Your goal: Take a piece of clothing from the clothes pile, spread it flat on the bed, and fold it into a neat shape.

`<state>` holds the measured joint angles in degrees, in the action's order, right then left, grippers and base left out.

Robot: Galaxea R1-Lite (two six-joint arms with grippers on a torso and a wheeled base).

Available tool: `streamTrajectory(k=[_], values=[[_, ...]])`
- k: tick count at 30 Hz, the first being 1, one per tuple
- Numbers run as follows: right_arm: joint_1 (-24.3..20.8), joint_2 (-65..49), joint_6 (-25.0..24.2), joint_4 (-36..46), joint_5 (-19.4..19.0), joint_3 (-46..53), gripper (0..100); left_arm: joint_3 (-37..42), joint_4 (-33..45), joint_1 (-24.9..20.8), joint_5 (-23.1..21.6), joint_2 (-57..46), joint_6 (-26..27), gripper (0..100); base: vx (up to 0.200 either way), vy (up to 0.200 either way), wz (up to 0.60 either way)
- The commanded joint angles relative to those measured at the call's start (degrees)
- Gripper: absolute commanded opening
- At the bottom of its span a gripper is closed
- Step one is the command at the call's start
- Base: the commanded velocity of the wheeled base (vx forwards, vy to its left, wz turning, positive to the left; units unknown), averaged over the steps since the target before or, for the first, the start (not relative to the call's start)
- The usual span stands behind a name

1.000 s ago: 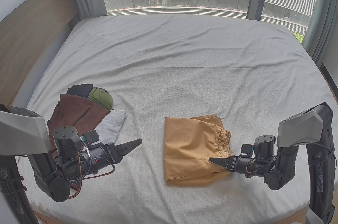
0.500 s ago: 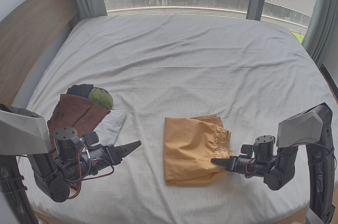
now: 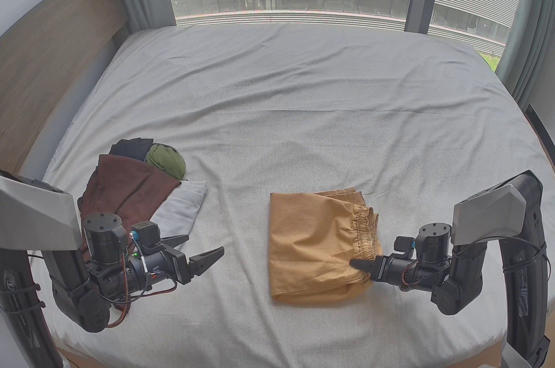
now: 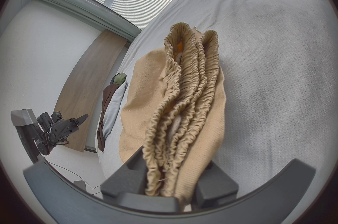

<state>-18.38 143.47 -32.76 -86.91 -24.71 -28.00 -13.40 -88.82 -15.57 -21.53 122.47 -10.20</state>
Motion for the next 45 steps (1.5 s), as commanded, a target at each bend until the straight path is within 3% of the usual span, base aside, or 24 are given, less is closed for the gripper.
streamTrajectory(k=[1, 12, 24, 31, 45], values=[[-1.1, 0.8, 0.1, -1.3, -0.2, 0.4, 0, 1.4, -0.1, 2.8, -0.4, 1.6, 4.8, 100, 0.000, 0.000, 0.00], [-3.5, -9.8, -0.4, -1.4, -0.5, 1.3, 0, 2.9, -0.1, 4.4, -2.6, 1.3, 6.4, 100, 0.000, 0.000, 0.00], [-5.8, -17.1, -4.9, -1.1, -2.5, -2.9, 0, 3.1, -0.1, 4.4, -2.6, 1.4, 6.1, 100, 0.000, 0.000, 0.00], [-6.1, -18.1, -4.9, -0.5, -3.6, -8.0, 0, 3.5, -0.1, 4.3, -3.5, 1.5, 5.9, 100, 0.000, 0.000, 0.00], [-5.9, -19.2, -6.8, 8.8, -6.0, -20.3, 0, 3.6, -0.1, 4.3, -3.6, 2.3, 5.8, 100, 0.000, 0.000, 0.00]])
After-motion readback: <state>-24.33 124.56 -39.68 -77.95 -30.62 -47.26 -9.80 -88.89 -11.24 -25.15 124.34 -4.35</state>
